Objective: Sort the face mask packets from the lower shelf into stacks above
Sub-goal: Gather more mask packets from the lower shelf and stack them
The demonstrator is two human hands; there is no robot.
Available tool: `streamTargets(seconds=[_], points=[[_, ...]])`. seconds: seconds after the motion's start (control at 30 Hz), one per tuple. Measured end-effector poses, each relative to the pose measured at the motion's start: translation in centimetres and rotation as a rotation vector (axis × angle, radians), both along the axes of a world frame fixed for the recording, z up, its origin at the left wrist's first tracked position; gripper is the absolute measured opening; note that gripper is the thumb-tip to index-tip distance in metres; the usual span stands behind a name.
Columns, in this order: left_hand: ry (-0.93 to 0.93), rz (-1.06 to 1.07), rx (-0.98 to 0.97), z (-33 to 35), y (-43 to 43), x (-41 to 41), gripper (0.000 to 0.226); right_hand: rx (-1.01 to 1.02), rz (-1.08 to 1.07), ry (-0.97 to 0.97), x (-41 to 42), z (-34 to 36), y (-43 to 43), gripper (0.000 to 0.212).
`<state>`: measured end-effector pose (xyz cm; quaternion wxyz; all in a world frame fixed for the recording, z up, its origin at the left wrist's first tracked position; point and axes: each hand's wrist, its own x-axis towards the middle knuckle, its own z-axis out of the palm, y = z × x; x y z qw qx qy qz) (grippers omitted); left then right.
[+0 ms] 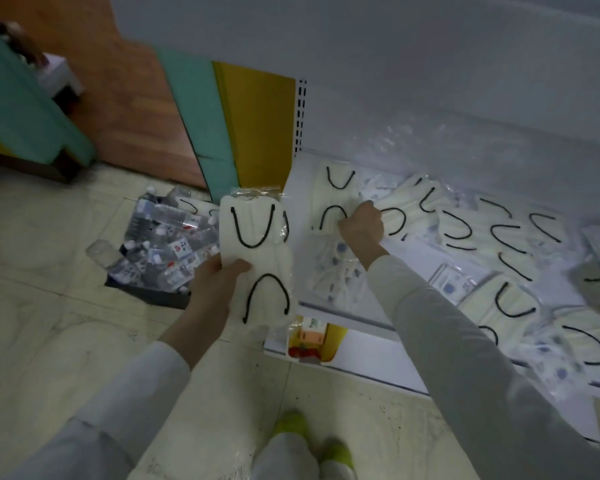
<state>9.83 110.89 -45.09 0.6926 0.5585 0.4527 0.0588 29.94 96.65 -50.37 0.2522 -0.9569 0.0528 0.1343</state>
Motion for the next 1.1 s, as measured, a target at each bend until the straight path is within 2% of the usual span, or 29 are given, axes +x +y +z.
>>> streamTargets(seconds=[0.07, 0.13, 0.2, 0.3, 0.47, 0.53, 0.57, 0.67, 0.73, 0.8, 0.87, 0.93, 1.0, 1.1], points=[[-0.013, -0.006, -0.012, -0.2, -0.4, 0.2, 0.016, 0.1, -0.038, 0.026, 0.4, 0.1, -0.4, 0.005], [-0.02, 0.003, -0.031, -0.2, -0.9, 0.5, 0.019, 0.229, -0.056, 0.04, 0.7, 0.7, -1.0, 0.028], [-0.03, 0.011, -0.054, -0.3, -1.3, 1.0, 0.021, 0.301, -0.026, 0.029, 0.7, 1.9, -1.9, 0.026], [-0.052, 0.019, -0.088, -0.2, -2.2, 1.6, 0.017, 0.418, 0.03, 0.041, 0.3, 3.9, -3.5, 0.006], [-0.057, 0.082, -0.142, -0.3, -4.4, 2.6, 0.03, 0.801, -0.093, 0.066, -2.8, 7.6, -7.4, 0.022], [-0.07, 0.098, -0.183, -0.2, -5.9, 3.2, 0.022, 0.884, -0.047, 0.146, -5.1, 8.6, -8.8, 0.027], [-0.08, 0.11, -0.22, 0.0, -6.8, 3.5, 0.015, 0.886, -0.014, 0.185, -6.3, 8.7, -9.3, 0.027], [-0.149, 0.156, -0.347, 0.4, -9.6, 4.4, 0.018, 0.764, 0.002, 0.262, -9.5, 7.6, -10.3, 0.023], [-0.174, 0.19, -0.414, 0.2, -11.1, 4.9, 0.03, 0.582, 0.046, 0.21, -11.0, 7.0, -10.8, 0.027], [-0.171, 0.181, -0.45, 0.2, -12.3, 5.1, 0.04, 0.417, 0.122, 0.072, -12.1, 6.7, -11.3, 0.025], [-0.191, 0.113, -0.431, -0.1, -13.5, 5.1, 0.037, 0.398, 0.125, -0.035, -13.1, 6.5, -11.7, 0.021], [-0.188, 0.022, -0.3, -0.4, -14.5, 5.0, 0.028, 0.39, 0.114, -0.104, -13.9, 6.5, -12.1, 0.02], [-0.152, -0.056, -0.202, -0.4, -15.6, 4.8, 0.033, 0.319, 0.151, -0.168, -14.2, 6.2, -13.0, 0.022], [-0.128, -0.122, -0.175, -0.3, -17.1, 4.8, 0.041, 0.268, 0.152, -0.228, -14.4, 5.8, -15.4, 0.031]])
